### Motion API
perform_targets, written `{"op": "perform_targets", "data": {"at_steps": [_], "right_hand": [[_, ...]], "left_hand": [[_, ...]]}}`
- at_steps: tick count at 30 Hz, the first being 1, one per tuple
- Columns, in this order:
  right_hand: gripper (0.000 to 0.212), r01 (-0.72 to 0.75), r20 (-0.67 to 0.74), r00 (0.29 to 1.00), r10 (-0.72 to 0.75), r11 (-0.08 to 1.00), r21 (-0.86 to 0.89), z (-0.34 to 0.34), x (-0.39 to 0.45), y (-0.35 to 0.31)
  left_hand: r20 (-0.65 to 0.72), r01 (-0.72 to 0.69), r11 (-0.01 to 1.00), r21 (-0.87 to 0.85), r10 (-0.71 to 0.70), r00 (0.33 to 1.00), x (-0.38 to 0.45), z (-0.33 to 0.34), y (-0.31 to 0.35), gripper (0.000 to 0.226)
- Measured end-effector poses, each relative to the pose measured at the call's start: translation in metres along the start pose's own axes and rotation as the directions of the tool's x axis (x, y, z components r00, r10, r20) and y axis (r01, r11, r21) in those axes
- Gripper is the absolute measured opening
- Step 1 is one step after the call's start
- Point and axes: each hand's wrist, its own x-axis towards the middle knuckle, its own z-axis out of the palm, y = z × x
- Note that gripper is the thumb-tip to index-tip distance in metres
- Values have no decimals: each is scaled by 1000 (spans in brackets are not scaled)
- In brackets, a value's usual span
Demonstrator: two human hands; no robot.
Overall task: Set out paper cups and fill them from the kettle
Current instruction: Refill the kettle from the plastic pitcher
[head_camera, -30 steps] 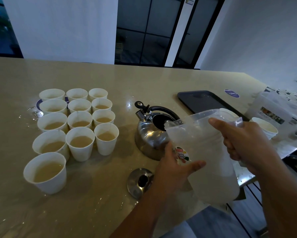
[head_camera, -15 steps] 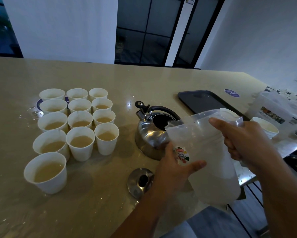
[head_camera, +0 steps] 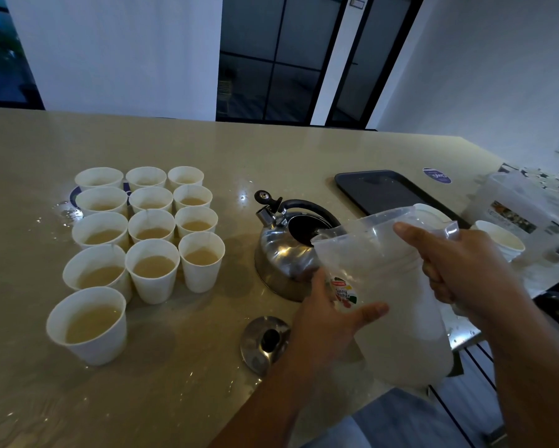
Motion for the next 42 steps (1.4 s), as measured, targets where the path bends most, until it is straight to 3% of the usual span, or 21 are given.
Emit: {"op": "perform_targets", "data": {"at_steps": [18, 26, 31, 34, 36, 38, 40, 42], "right_hand": [[47, -6, -17, 1000, 6, 1000, -12, 0, 0, 1], [46, 26, -131, 991, -2, 983, 182, -3, -18, 17], [45, 124, -214, 975, -51, 931, 342, -4, -38, 42], [44, 172, -240, 968, -75, 893, 415, -1, -46, 57], [43, 197, -250, 964, -91, 876, 440, 3, -49, 65], [44, 224, -255, 960, -114, 859, 460, 6, -51, 71], [44, 251, -258, 956, -137, 837, 486, 10, -52, 75], [44, 273, -264, 952, -156, 823, 498, 14, -53, 79]], "left_hand": [[-2, 20, 999, 25, -20, 1000, -5, -2, 6, 89], [91, 21, 991, 129, -33, 995, -8, -15, 27, 109], [158, 2, 978, 207, -35, 987, -16, -37, 33, 89], [34, -8, 845, 535, -12, 999, -22, -59, 37, 61], [-1, 22, 639, 769, -33, 999, -23, -73, 31, 50], [-5, 50, 448, 892, -102, 995, -27, -80, 21, 45], [-19, 64, 386, 920, -118, 993, -30, -83, 14, 39], [-13, 53, 402, 914, -101, 995, -32, -82, 11, 29]]}}
